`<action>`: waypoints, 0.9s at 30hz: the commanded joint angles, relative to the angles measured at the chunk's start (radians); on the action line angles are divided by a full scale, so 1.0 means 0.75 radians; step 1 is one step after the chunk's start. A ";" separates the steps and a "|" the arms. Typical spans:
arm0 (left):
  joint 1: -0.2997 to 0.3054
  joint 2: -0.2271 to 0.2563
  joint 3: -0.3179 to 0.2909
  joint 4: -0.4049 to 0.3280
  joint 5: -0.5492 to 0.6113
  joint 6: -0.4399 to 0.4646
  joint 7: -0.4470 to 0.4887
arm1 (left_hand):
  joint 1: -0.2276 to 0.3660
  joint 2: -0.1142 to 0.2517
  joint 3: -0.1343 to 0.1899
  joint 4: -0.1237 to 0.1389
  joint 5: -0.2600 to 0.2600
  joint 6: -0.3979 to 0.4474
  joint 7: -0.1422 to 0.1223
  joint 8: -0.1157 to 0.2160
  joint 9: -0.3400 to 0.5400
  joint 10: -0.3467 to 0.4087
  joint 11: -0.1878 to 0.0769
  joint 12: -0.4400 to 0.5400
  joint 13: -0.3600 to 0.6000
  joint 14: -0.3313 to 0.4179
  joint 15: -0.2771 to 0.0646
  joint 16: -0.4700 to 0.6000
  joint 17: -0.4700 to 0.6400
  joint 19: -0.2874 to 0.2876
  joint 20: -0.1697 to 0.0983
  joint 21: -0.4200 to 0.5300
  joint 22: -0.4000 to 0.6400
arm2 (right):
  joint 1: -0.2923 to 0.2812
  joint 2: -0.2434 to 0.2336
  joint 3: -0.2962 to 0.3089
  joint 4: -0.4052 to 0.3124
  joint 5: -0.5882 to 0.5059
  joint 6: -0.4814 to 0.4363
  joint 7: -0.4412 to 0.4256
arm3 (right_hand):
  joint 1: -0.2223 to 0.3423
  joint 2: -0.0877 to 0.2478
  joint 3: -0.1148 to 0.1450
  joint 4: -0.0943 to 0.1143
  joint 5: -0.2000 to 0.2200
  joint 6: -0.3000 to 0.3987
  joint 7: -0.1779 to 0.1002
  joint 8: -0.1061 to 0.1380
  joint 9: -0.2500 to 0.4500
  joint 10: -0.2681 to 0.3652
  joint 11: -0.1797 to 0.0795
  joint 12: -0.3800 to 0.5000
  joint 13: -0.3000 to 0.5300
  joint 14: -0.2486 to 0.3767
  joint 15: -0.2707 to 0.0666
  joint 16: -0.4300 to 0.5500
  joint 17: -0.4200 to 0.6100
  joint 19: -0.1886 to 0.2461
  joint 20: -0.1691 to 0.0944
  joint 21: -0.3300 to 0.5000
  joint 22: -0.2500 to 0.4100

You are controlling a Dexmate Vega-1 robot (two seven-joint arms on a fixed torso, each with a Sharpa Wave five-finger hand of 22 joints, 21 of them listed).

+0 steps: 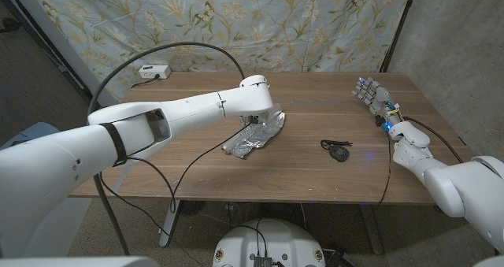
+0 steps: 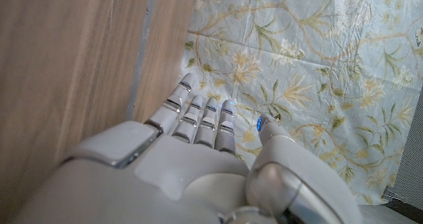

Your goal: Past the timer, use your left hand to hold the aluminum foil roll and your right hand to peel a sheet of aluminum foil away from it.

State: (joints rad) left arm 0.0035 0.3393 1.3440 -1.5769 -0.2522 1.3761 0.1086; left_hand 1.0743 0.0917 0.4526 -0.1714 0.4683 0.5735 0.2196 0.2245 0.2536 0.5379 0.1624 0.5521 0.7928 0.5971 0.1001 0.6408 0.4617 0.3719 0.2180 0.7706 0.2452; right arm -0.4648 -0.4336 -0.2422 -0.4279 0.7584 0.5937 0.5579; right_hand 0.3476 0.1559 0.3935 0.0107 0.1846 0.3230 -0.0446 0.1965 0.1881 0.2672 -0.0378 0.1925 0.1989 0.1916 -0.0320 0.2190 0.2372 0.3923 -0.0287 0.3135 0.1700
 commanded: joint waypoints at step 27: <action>0.020 0.088 -0.025 -0.146 -0.022 -0.062 0.117 | 0.092 -0.002 0.013 -0.003 0.016 0.057 -0.004 0.014 0.033 0.039 -0.039 0.062 0.041 0.038 -0.036 0.049 0.041 0.030 -0.003 0.050 -0.004 | -0.116 -0.032 0.003 -0.189 0.020 -0.040 -0.084 | -0.009 0.002 0.003 -0.008 -0.003 -0.004 0.000 0.001 0.006 0.000 -0.001 0.009 0.005 0.004 0.004 0.009 -0.001 0.016 -0.003 -0.017 0.003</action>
State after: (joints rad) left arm -0.0354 0.3769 1.3943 -1.6557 -0.3036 1.3865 0.2216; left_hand 1.1193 0.0741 0.4538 -0.1728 0.4765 0.6057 0.2196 0.2310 0.2721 0.5435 0.1568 0.5914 0.8160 0.6094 0.0797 0.6718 0.4900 0.3825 0.2179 0.7992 0.2414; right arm -0.5067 -0.4305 -0.2347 -0.4875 0.7750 0.5791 0.5225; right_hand 0.3476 0.1559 0.3933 0.0110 0.1846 0.3230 -0.0446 0.1965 0.1881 0.2672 -0.0378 0.1925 0.1990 0.1916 -0.0320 0.2190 0.2373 0.3923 -0.0287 0.3049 0.1699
